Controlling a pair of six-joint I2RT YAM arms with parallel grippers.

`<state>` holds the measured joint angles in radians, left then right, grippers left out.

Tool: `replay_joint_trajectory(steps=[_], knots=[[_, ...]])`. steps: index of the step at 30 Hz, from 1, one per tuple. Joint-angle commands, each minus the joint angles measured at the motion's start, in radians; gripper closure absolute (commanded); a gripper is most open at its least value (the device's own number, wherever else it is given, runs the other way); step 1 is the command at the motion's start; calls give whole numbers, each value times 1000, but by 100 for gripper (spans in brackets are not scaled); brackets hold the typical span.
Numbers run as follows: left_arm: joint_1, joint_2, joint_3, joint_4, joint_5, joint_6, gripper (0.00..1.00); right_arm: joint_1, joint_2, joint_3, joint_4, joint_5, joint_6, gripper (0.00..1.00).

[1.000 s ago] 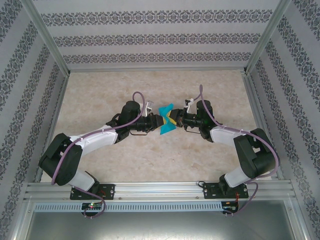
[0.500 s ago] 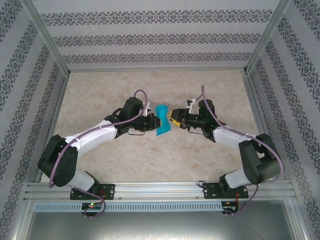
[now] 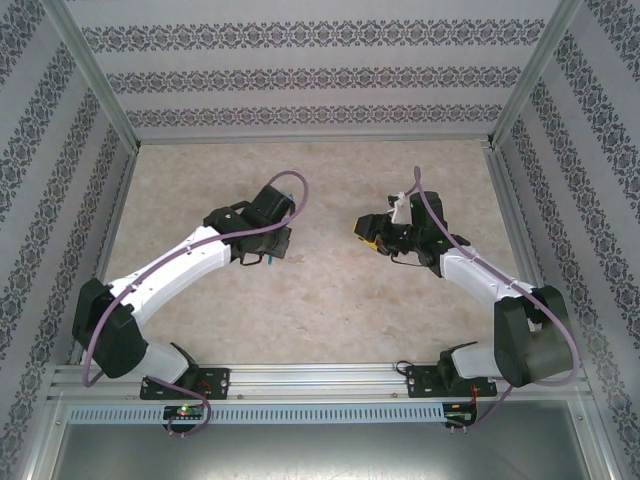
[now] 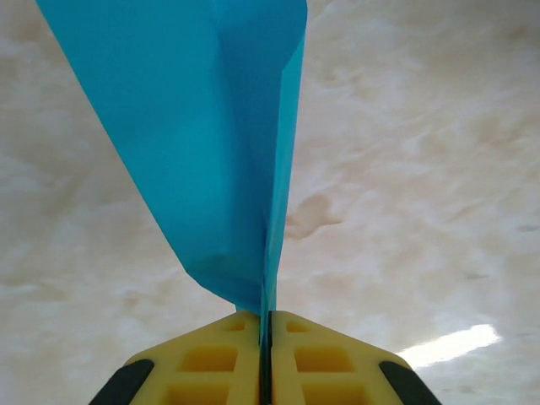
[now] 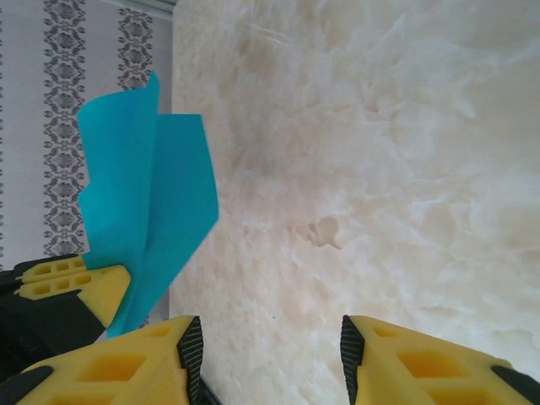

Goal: Fold a paper plane with a square sheet of paper (pick it up from the middle)
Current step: Turn over the paper at the center of the table.

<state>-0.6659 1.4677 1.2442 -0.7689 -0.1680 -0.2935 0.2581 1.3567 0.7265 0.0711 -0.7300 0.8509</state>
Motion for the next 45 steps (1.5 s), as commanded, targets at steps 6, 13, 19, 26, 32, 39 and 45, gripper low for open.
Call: replay_joint_trajectory(steps=[6, 13, 19, 26, 32, 39, 45], knots=[[-181, 177, 19, -120, -354, 124, 87, -23, 4, 52, -45, -54, -69, 47], [-310, 292, 12, -21, -381, 159, 86, -89, -25, 45, -135, -75, -130, 44], [-388, 395, 22, 38, -355, 181, 81, -142, -47, 31, -173, -91, -158, 43], [-439, 453, 35, 82, -266, 174, 73, -157, -49, 25, -194, -104, -177, 43], [-445, 440, 9, 124, -152, 157, 61, -157, -35, 17, -187, -114, -176, 43], [-439, 323, -22, 171, 3, 123, 48, -151, -17, 8, -163, -122, -155, 44], [-400, 182, -74, 174, 108, 77, 42, -102, -9, 13, -150, -105, -135, 47]])
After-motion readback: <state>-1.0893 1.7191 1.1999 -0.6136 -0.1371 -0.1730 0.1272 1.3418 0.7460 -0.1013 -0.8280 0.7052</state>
